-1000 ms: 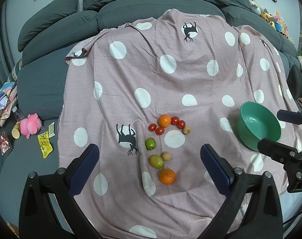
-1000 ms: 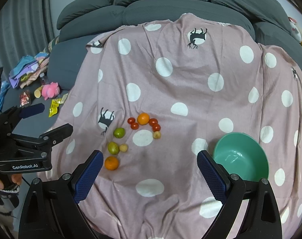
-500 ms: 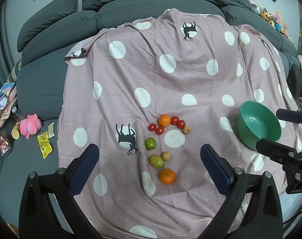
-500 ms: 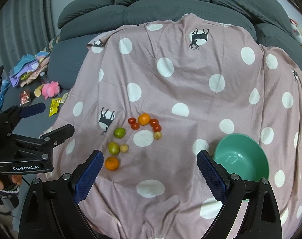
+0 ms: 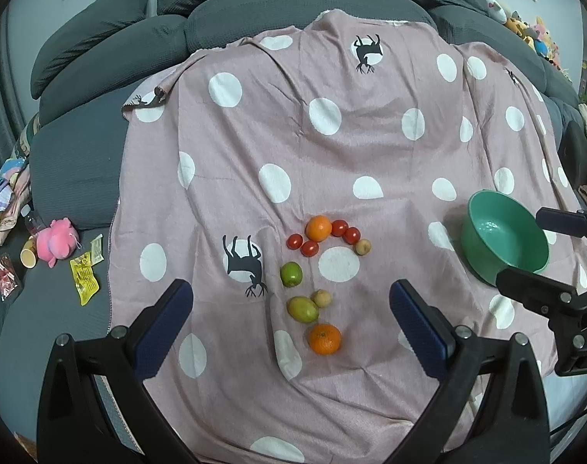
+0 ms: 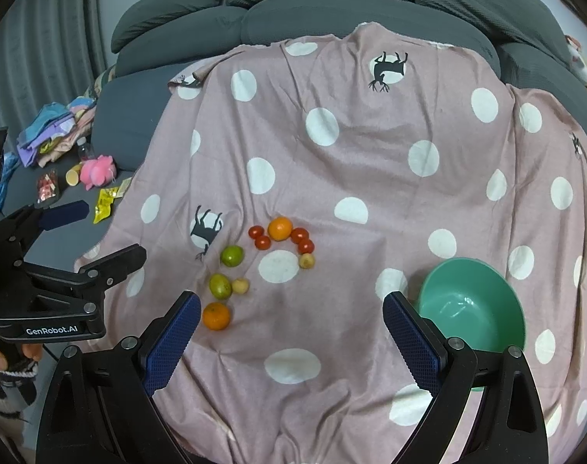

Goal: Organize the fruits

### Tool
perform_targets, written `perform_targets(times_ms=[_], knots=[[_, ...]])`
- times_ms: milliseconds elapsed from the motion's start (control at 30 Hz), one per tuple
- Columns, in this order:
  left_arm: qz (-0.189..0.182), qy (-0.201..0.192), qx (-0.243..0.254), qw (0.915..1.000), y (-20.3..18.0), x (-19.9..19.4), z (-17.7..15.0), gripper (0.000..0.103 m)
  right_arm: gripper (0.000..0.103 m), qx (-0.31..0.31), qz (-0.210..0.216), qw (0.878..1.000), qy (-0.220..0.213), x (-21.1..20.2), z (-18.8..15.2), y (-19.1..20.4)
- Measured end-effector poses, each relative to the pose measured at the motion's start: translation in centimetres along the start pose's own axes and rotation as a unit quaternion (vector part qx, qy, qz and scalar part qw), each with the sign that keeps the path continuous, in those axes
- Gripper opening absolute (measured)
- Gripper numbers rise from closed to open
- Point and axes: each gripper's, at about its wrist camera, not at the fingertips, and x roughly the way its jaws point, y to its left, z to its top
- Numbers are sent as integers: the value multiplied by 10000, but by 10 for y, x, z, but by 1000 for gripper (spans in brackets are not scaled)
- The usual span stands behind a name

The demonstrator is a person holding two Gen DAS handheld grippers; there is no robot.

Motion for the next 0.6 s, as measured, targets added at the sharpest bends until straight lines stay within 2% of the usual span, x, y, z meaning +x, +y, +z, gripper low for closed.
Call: perform_targets(times_ms=[300, 600], knots=[[-63, 111, -58, 9999, 6, 12, -1, 102, 96, 1, 14, 9999, 111, 14, -1, -3], [-364, 519, -614, 9961, 37, 48, -34, 102, 96, 85, 148, 9989, 440, 49, -21, -6]])
